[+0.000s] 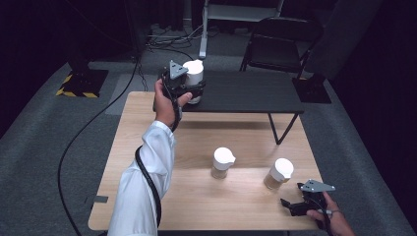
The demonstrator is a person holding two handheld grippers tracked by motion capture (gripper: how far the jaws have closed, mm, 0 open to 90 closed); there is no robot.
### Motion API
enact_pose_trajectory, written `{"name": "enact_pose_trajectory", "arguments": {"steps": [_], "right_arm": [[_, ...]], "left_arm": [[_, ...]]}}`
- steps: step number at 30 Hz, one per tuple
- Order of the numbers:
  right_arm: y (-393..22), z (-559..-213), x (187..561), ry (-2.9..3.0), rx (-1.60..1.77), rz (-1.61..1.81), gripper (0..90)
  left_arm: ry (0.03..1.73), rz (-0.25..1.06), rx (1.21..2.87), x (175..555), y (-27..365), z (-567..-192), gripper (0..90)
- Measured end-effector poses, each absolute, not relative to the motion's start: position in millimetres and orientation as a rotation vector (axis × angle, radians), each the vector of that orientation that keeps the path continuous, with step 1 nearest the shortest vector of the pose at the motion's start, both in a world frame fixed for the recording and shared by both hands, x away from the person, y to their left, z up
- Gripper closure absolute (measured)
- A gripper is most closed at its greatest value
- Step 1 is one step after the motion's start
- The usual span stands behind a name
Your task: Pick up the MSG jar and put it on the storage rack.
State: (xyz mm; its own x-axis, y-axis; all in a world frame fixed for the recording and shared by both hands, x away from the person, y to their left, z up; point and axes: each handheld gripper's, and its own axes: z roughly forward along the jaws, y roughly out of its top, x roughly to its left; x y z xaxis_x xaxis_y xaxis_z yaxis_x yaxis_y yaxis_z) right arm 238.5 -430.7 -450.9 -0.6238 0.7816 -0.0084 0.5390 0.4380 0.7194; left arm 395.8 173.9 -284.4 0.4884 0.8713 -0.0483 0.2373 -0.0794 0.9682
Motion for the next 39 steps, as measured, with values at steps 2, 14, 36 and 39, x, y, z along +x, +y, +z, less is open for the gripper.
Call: {"name": "enact_pose_trajectory", "arguments": {"steps": [2, 14, 36, 39], "right_arm": [[-430.8, -450.9, 238.5, 2.355, 1.128, 0.994, 0.0], [-430.7, -450.9, 238.5, 2.355, 1.128, 0.994, 0.0], [-430.7, -450.9, 238.5, 2.355, 1.128, 0.994, 0.0], [-430.7, -450.9, 238.5, 2.355, 1.128, 0.994, 0.0]], "left_arm": [[0.988, 0.7, 1.596, 395.6, 174.0, -286.0, 19.4], [0.988, 0.753, 1.609, 391.3, 170.0, -291.3, 3.3], [0.935, 0.838, 1.593, 364.6, 177.2, -295.6, 0.3], [0.915, 0.858, 1.611, 358.3, 176.1, -295.5, 0.3]]}}
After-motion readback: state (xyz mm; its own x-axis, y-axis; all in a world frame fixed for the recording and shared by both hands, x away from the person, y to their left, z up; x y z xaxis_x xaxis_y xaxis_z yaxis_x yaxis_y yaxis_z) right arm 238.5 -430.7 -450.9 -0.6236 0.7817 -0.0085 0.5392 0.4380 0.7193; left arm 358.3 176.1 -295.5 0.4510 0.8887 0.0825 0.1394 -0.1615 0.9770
